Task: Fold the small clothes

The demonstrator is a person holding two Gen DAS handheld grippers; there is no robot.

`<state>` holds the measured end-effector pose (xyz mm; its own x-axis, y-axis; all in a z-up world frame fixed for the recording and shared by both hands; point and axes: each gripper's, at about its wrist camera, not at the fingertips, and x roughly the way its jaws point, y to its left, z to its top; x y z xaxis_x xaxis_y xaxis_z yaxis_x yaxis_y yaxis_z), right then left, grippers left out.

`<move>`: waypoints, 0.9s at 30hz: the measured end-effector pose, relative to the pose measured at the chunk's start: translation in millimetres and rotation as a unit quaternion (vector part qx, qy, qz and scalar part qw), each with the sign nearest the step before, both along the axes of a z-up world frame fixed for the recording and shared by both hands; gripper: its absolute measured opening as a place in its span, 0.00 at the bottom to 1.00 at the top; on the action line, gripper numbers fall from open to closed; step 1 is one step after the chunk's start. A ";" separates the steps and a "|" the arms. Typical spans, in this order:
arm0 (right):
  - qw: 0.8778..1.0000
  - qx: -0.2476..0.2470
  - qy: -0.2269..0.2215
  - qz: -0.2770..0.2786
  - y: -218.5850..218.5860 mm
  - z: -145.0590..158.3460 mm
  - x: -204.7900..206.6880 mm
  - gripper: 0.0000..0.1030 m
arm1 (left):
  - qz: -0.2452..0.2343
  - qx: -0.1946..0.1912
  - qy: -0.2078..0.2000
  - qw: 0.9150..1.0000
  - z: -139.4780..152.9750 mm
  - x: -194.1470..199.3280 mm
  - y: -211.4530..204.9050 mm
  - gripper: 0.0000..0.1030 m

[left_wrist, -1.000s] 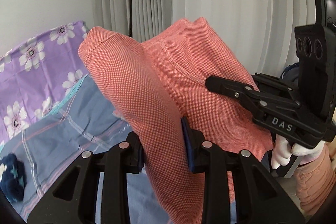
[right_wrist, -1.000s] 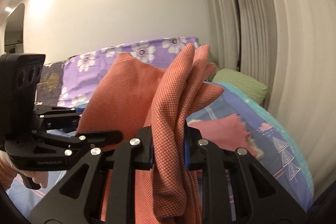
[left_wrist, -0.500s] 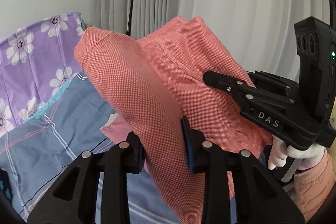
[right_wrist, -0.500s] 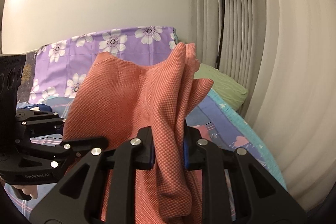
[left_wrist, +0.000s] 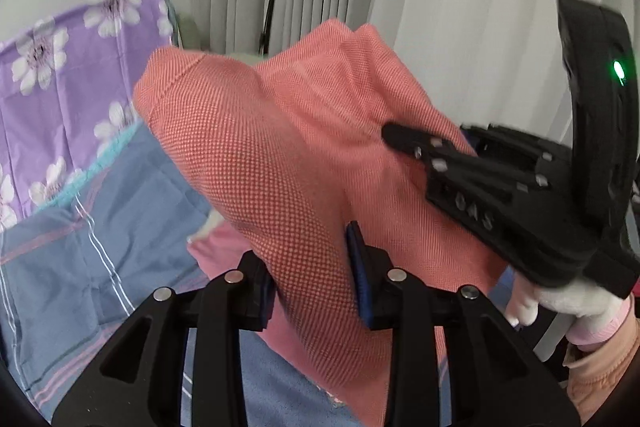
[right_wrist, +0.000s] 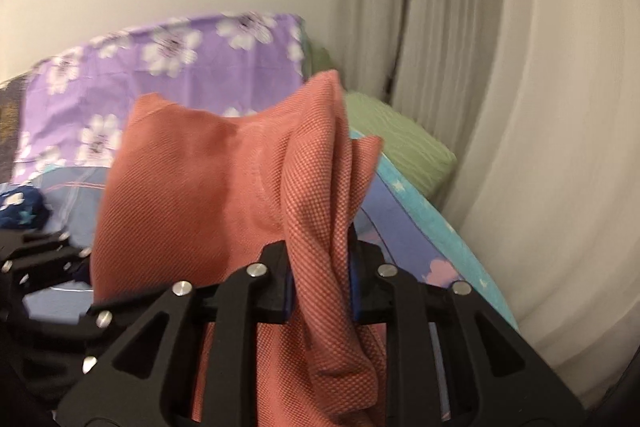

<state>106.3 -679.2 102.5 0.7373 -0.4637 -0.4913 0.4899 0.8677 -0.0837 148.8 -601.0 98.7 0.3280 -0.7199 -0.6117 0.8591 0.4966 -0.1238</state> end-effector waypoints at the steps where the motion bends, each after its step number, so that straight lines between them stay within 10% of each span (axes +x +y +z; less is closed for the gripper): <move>1: 0.999 0.008 0.019 -0.038 -9.7 -14.1 3.7 0.31 | 0.003 0.021 0.005 1.000 -13.8 -0.4 -4.5 0.37; 9: 0.987 0.114 0.053 -0.095 -39.5 -113.5 -22.5 0.47 | 0.018 0.088 -0.054 0.994 -74.2 -15.2 4.6 0.49; 20: 0.991 0.101 -0.002 -0.087 29.6 -124.5 -107.8 0.56 | 0.009 0.085 -0.068 0.994 -73.3 -38.5 49.8 0.69; 27: 0.983 0.049 -0.080 -0.160 116.3 -122.4 -211.6 0.98 | 0.013 -0.002 -0.054 0.998 -56.5 -81.4 128.1 0.75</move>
